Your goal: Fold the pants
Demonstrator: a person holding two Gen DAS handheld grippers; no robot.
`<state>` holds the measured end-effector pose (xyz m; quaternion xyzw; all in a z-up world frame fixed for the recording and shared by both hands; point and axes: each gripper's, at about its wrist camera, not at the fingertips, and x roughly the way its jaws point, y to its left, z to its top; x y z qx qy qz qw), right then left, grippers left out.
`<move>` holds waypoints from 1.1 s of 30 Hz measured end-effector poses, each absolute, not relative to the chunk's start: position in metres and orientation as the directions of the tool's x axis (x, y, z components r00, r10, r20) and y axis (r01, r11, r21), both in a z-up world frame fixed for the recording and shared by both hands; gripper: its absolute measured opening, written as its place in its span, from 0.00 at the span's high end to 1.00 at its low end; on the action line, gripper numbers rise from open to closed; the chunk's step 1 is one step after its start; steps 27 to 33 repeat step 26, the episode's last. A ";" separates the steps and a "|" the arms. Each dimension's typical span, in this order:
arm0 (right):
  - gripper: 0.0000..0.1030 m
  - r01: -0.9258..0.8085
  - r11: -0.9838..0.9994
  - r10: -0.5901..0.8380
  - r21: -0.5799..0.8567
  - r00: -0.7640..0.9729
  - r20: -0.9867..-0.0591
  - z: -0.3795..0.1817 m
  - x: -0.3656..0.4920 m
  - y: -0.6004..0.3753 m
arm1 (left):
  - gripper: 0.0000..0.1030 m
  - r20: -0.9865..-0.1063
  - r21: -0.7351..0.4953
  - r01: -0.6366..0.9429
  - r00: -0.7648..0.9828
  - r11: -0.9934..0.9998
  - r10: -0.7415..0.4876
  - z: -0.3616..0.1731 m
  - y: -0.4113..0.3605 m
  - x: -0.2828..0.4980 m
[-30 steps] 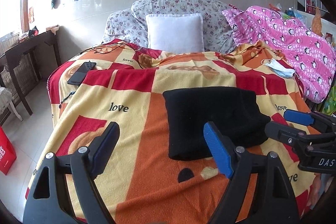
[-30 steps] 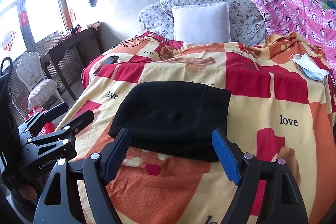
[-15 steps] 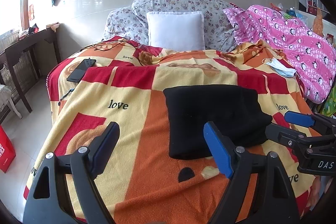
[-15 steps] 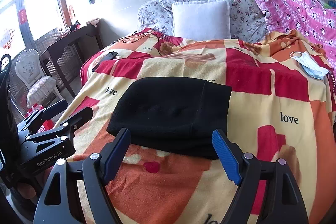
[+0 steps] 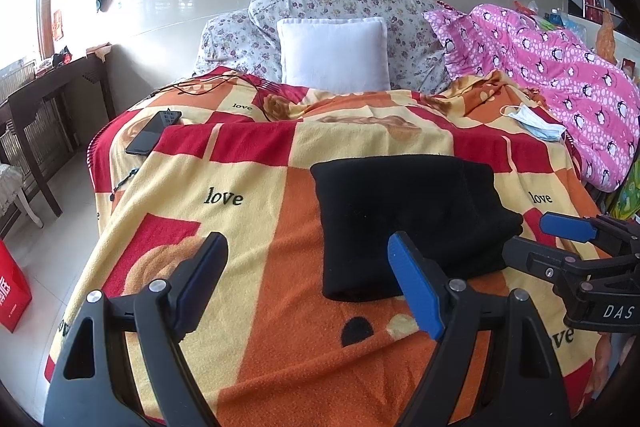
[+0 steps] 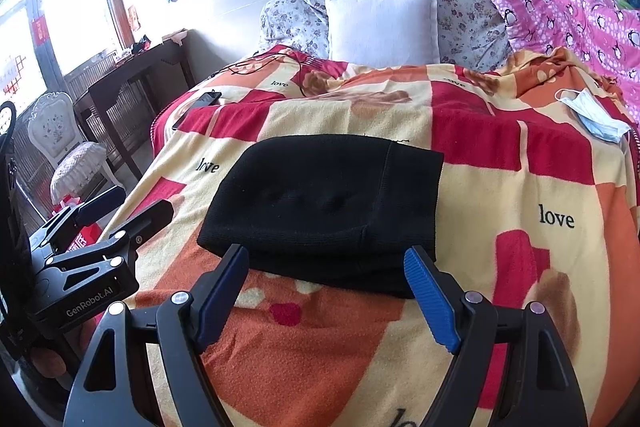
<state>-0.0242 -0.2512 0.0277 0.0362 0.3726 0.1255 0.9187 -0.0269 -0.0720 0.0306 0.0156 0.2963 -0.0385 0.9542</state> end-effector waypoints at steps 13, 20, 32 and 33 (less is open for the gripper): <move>0.21 -0.207 0.965 0.261 0.162 0.680 -0.685 0.023 -0.021 -0.252 | 0.20 -0.575 -0.011 0.082 0.815 0.997 -0.073 0.029 -0.072 -0.025; 0.21 -0.205 0.965 0.259 0.161 0.676 -0.690 0.022 -0.019 -0.254 | 0.20 -0.568 -0.011 0.097 0.819 0.995 -0.086 0.029 -0.072 -0.024; 0.21 -0.194 0.967 0.252 0.162 0.679 -0.689 0.022 -0.018 -0.260 | 0.19 -0.554 0.003 0.103 0.828 0.995 -0.084 0.032 -0.075 -0.026; 0.21 -0.194 0.967 0.252 0.162 0.679 -0.689 0.022 -0.018 -0.260 | 0.19 -0.554 0.003 0.103 0.828 0.995 -0.084 0.032 -0.075 -0.026</move>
